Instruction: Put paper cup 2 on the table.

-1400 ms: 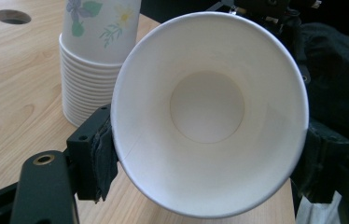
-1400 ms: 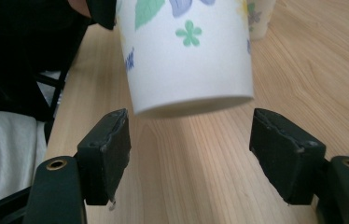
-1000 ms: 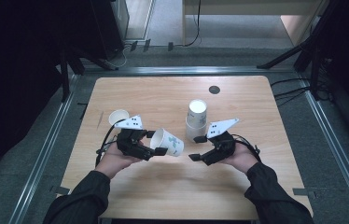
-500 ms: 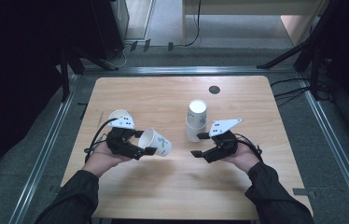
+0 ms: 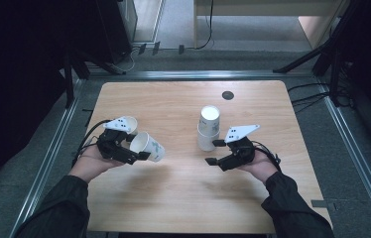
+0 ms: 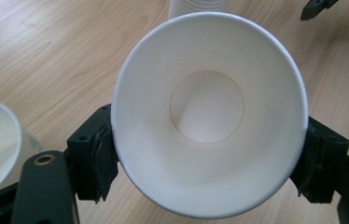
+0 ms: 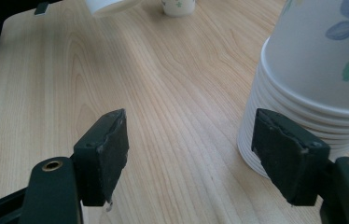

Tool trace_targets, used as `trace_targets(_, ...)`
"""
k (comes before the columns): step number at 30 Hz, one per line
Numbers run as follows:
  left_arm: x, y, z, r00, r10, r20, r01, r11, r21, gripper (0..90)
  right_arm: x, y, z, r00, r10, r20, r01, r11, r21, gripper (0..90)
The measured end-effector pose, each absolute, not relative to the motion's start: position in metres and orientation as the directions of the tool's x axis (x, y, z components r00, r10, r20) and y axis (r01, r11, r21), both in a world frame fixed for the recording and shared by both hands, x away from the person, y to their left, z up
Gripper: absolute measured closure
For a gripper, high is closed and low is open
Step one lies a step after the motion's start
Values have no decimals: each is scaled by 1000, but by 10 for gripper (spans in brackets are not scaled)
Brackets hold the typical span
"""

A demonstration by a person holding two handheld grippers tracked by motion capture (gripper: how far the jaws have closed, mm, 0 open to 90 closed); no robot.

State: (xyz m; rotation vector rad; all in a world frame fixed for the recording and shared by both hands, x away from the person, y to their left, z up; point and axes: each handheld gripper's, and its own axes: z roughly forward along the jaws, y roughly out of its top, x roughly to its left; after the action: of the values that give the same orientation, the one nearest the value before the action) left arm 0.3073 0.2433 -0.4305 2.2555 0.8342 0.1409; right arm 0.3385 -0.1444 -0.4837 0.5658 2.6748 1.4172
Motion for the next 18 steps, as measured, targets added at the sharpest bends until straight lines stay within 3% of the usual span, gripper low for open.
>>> trace_targets(5,307,252,-434,770,635,-68,539,-589,603,220,339,-145,-483,-928,353,117,294,505,811,275)
trace_targets(18,316,277,-447,700,713,-41,636,-597,489,222,339,-146,-483,-926,361,111,293,504,813,271)
